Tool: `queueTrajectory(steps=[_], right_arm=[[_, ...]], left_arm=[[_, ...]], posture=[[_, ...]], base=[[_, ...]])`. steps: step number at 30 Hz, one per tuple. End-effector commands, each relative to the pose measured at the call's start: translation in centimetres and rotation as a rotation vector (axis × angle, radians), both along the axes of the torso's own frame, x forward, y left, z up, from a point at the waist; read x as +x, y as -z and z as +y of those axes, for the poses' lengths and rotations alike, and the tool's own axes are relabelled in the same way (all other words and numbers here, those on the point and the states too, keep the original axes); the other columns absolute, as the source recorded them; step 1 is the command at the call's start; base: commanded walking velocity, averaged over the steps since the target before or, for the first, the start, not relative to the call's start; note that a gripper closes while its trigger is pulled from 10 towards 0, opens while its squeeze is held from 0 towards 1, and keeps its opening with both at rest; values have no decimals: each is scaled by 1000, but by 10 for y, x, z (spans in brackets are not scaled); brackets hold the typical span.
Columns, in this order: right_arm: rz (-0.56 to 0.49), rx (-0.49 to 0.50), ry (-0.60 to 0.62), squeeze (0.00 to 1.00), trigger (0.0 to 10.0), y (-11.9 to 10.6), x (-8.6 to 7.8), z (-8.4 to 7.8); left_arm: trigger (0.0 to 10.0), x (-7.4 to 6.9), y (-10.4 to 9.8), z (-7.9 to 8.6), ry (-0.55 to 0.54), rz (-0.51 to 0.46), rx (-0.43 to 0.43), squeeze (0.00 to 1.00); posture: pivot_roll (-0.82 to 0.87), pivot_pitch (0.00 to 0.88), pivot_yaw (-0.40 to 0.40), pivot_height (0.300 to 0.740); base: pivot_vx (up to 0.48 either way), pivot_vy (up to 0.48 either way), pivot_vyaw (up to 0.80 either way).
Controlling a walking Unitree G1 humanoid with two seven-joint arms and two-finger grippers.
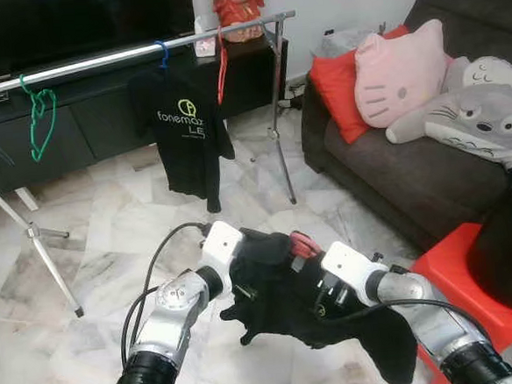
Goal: Hang hanger
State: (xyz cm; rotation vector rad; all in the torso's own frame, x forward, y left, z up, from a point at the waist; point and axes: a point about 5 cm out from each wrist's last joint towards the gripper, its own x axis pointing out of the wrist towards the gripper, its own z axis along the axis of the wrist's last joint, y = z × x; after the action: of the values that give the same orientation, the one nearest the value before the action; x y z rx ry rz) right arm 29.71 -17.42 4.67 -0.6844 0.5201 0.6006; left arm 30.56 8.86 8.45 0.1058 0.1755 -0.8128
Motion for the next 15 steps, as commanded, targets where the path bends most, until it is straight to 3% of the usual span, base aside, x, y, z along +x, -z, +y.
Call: queueTrajectory(steps=[1, 5, 11, 12, 15], right_arm=[[-43, 20, 37, 0, 0, -6, 6, -3], [-121, 139, 115, 0, 0, -19, 18, 0], [-154, 144, 131, 0, 0, -23, 25, -2], [-166, 156, 128, 0, 0, -25, 26, 0], [-174, 163, 125, 0, 0, -27, 27, 1]], left_arm=[[10000, -4, -3, -4, 52, 6, -10, 0], [10000, -17, 2, -4, 143, 65, 37, 0], [10000, -29, 12, 1, 227, 138, 81, 0], [10000, -33, 13, 2, 257, 149, 85, 55], [10000, -36, 14, 2, 278, 156, 87, 55]], posture=[[-123, 0, -20, 740], [-123, 0, -19, 740], [-116, 0, -21, 740], [-117, 0, -20, 740], [-117, 0, -20, 740]], base=[[0, 0, 0], [0, 0, 0], [0, 0, 0], [0, 0, 0], [0, 0, 0]])
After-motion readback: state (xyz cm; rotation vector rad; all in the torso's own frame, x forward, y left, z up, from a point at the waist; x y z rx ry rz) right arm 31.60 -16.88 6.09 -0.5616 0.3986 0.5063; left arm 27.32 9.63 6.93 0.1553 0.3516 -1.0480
